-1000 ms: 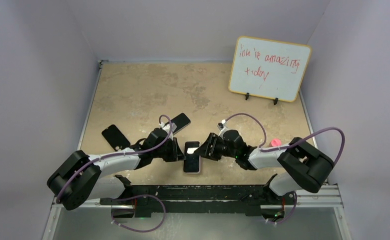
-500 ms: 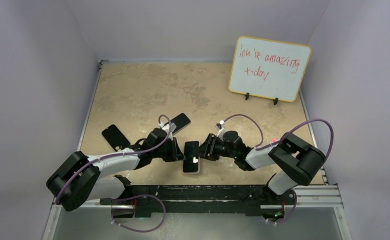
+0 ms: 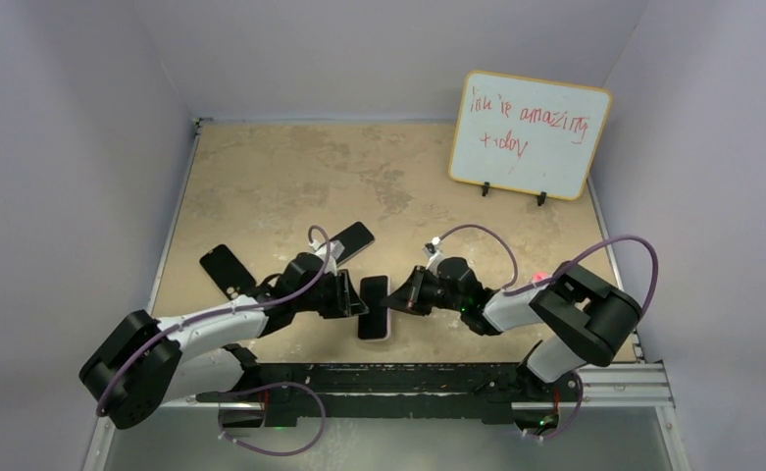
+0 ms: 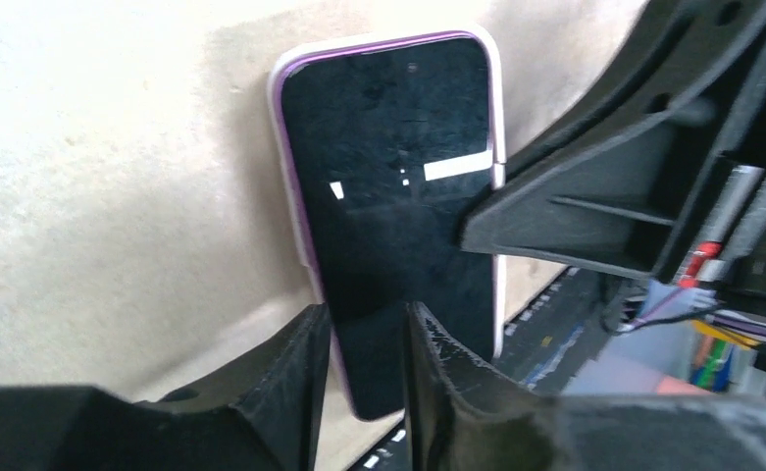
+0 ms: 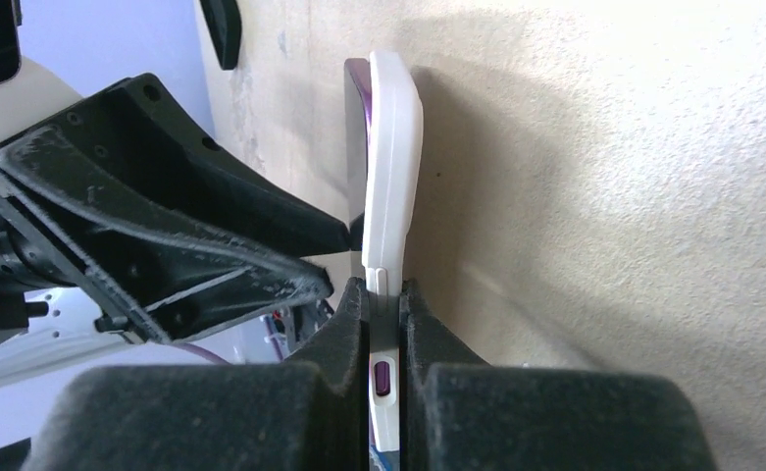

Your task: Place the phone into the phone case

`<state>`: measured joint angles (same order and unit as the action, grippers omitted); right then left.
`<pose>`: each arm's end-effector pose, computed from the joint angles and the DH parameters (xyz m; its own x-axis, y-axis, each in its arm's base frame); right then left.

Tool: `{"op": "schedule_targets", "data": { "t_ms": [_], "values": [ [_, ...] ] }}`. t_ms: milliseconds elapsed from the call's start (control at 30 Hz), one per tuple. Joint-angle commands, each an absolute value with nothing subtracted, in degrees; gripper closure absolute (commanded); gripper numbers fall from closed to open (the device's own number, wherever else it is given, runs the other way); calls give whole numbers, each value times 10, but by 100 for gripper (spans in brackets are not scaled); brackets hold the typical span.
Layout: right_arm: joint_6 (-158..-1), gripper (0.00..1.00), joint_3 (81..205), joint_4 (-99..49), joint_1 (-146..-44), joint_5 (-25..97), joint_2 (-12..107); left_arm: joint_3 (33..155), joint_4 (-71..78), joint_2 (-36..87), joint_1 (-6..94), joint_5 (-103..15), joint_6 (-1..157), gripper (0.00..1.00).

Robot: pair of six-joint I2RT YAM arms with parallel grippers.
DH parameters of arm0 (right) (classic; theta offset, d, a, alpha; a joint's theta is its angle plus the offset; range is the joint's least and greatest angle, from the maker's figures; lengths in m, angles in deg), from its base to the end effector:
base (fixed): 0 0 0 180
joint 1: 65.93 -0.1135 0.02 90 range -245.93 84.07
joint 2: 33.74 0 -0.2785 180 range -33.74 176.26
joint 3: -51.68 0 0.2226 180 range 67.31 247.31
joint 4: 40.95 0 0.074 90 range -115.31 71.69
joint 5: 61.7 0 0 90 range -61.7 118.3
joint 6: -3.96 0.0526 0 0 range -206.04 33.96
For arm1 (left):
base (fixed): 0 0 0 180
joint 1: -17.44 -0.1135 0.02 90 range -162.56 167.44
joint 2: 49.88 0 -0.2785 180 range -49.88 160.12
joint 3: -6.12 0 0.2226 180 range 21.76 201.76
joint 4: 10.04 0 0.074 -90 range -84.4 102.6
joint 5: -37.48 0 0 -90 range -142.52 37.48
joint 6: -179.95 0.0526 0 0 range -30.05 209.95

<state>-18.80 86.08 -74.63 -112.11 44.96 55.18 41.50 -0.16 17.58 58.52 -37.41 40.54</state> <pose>0.1693 0.1982 0.1664 -0.9038 0.3341 -0.2675 -0.1120 0.4185 0.9013 0.1377 -0.1382 0.1691 -0.9206 -0.1700 -0.3515 0.1251 0.7243 -0.6781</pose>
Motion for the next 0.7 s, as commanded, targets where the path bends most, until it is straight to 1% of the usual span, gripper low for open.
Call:
{"op": "schedule_targets", "data": {
  "t_ms": [0, 67, 133, 233, 267, 367, 467, 667],
  "values": [
    [-198, 100, 868, -779, -1120, 478, 500, 437, 13, 113, 590, -342, 414, 57],
    [-214, 100, 870, -758, -1115, 486, 469, 465, 50, 85, 588, -347, 431, 47],
    [-237, 100, 874, -727, -1110, 492, 428, 492, 87, 53, 585, -349, 443, 40],
    [-282, 100, 875, -688, -1103, 512, 355, 514, 106, 3, 580, -341, 454, 28],
    [-298, 100, 876, -677, -1100, 521, 329, 525, 109, -10, 578, -335, 456, 25],
    [-334, 100, 882, -624, -1097, 540, 244, 548, 113, -41, 575, -314, 461, 20],
    [-359, 100, 894, -578, -1096, 557, 184, 562, 97, -61, 574, -280, 460, 18],
    [-350, 100, 907, -595, -1096, 619, 135, 569, 65, -96, 574, -242, 455, 16]
  ]
}}
